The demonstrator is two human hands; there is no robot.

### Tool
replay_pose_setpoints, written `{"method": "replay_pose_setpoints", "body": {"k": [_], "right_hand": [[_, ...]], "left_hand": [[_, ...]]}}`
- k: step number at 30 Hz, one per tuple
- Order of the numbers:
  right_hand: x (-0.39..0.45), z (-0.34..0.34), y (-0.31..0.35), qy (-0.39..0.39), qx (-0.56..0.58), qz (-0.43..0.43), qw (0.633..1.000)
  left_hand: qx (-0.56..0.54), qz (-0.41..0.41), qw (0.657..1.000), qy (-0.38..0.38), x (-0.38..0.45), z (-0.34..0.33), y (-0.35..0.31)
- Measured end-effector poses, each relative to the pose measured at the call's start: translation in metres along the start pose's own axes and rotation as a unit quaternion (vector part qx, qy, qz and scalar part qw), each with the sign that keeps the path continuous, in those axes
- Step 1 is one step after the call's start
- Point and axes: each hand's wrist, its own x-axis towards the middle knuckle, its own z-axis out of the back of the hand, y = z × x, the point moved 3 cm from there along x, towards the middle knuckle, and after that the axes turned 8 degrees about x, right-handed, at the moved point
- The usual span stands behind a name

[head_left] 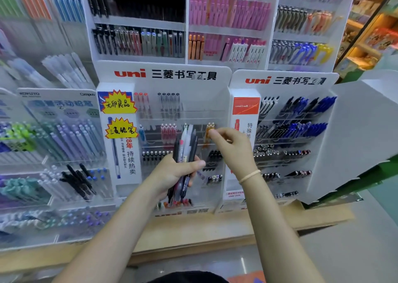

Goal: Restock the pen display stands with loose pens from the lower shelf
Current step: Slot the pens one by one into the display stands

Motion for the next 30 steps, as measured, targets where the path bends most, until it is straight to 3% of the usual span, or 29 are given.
{"method": "replay_pose_setpoints", "body": {"k": [2,5,10,14,16,18,20,22,25,30], "right_hand": [[-0.016,-0.011,-0.003,0.078,0.051,-0.081,0.992],[-0.034,-0.017,-0.013,0.094,0.125,-0.144,0.977],[-0.050,-0.022,-0.030,0.003,0.259,-0.218,0.941],[-0.058,-0.025,-0.041,-0.044,0.312,-0.253,0.915],[-0.064,-0.028,-0.045,-0.004,0.311,-0.265,0.913],[-0.074,-0.031,-0.050,0.087,0.284,-0.268,0.917],[-0.084,-0.033,-0.054,0.186,0.245,-0.269,0.913],[-0.091,-0.033,-0.058,0.229,0.238,-0.264,0.906],[-0.088,-0.036,-0.063,0.220,0.276,-0.244,0.903],[-0.083,-0.038,-0.076,0.192,0.262,-0.196,0.925]], "left_hand": [[0.035,0.020,0.999,0.015,-0.002,0.000,0.004],[0.072,0.039,0.996,0.037,-0.009,0.001,0.013],[0.003,0.097,0.995,0.003,-0.024,0.021,0.028],[-0.034,0.107,0.991,-0.079,-0.035,0.040,0.037],[-0.073,0.109,0.983,-0.128,-0.035,0.045,0.041],[-0.111,0.108,0.976,-0.152,-0.034,0.046,0.044],[-0.097,0.103,0.979,-0.144,-0.033,0.045,0.047],[-0.056,0.096,0.988,-0.108,-0.031,0.039,0.050],[-0.026,0.084,0.995,-0.047,-0.029,0.022,0.055],[-0.012,0.084,0.996,-0.008,-0.033,0.004,0.058]]}}
